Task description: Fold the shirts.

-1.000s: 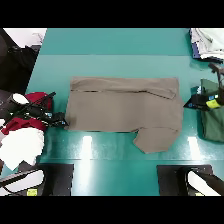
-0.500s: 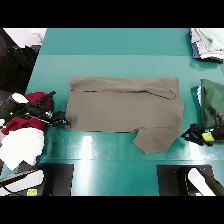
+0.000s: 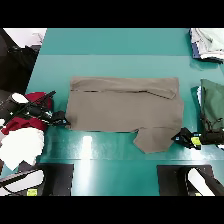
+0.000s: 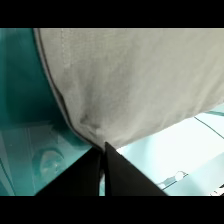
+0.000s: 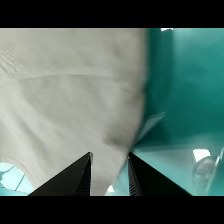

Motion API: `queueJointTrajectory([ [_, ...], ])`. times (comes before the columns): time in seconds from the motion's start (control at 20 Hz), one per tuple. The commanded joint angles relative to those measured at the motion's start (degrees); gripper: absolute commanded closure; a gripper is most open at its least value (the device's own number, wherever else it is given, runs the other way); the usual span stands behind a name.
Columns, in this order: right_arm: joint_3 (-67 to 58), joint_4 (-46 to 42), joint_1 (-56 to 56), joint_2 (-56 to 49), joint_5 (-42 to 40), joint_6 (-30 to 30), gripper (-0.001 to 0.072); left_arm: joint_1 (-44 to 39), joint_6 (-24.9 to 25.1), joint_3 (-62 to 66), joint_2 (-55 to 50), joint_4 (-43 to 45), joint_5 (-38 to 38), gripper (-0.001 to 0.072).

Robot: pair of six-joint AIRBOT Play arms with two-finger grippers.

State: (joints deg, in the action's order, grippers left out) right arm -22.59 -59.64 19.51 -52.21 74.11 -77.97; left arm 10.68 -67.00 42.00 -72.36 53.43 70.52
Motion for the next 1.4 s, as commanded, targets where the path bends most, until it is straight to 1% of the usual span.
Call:
queueJointTrajectory([
  [0.0,0.39,0.02,-3.87,0.02,-3.21,-0.52,0.0453,0.02,0.02,0.04,0.04,0.02,-0.04,0.0682],
  [0.05,0.39,0.0,-5.01,0.02,-3.69,-0.48,0.0562,0.02,0.02,0.04,0.04,0.17,0.02,0.0682],
  [0.1,0.37,0.0,-6.12,0.02,-3.98,-0.44,0.0657,0.02,0.02,0.04,0.04,0.35,0.04,0.0682],
  [0.15,0.11,-0.35,-7.23,0.02,-4.07,-0.39,0.0687,0.02,0.02,0.02,0.26,0.42,0.09,0.0682],
  [0.25,-2.69,-3.63,-8.66,0.04,-1.22,-0.42,0.0688,0.02,-0.07,0.04,3.1,1.4,-0.07,0.0684],
  [0.3,-5.05,-6.45,-9.18,0.04,2.01,-0.44,0.0688,0.02,-0.13,0.02,5.46,2.69,0.07,0.0684],
  [0.4,-10.08,-12.13,-9.16,0.46,11.41,-0.44,0.0688,0.02,-0.61,-0.17,11.04,5.79,2.78,0.0683],
  [0.45,-11.78,-15.15,-9.16,2.03,14.8,-0.44,0.0688,0.02,-0.61,-0.66,13.99,7.1,4.39,0.0683],
  [0.55,-13.14,-19.69,-9.16,7.74,16.63,-0.48,0.0688,0.0,-0.94,-2.84,19.65,7.91,6.71,0.0684],
  [0.6,-13.25,-21.18,-9.16,11.43,17.14,-0.5,0.0689,0.0,-2.51,-4.35,22.18,7.89,8.13,0.0684],
  [0.7,-13.2,-21.49,-8.81,17.27,20.41,-0.52,0.0689,0.0,-4.42,-7.5,26.45,7.89,12.22,0.0683],
  [0.75,-13.2,-21.42,-8.57,19.58,21.9,-1.16,0.0689,0.0,-6.4,-8.63,27.89,7.85,13.84,0.0683],
  [0.8,-13.22,-21.42,-8.57,21.44,21.88,-1.97,0.0689,0.0,-7.61,-8.59,28.39,7.56,14.73,0.0683],
  [0.85,-13.4,-21.14,-8.61,22.75,20.79,-2.75,0.0689,0.0,-7.78,-7.72,28.28,6.56,14.36,0.0683],
  [0.95,-15.41,-20.92,-9.2,21.86,18.29,-3.02,0.069,0.0,-7.78,-4.52,27.98,3.56,11.17,0.0683],
  [1.05,-19.61,-19.34,-10.27,16.7,14.78,-2.97,0.0689,-0.5,-7.56,0.07,25.51,1.95,6.51,0.0683],
  [1.15,-24.24,-19.5,-12.87,10.64,8.94,-2.97,0.0689,-4.26,-7.45,4.42,21.14,2.73,3.17,0.0683],
  [1.25,-29.2,-19.45,-15.15,3.63,5.49,-2.97,0.0689,-9.29,-5.99,9.42,14.73,3.52,-0.98,0.0682],
  [1.35,-33.86,-19.45,-16.79,-3.43,3.82,-2.99,0.0689,-12.17,-6.05,14.88,7.45,3.63,-6.14,0.0681],
])
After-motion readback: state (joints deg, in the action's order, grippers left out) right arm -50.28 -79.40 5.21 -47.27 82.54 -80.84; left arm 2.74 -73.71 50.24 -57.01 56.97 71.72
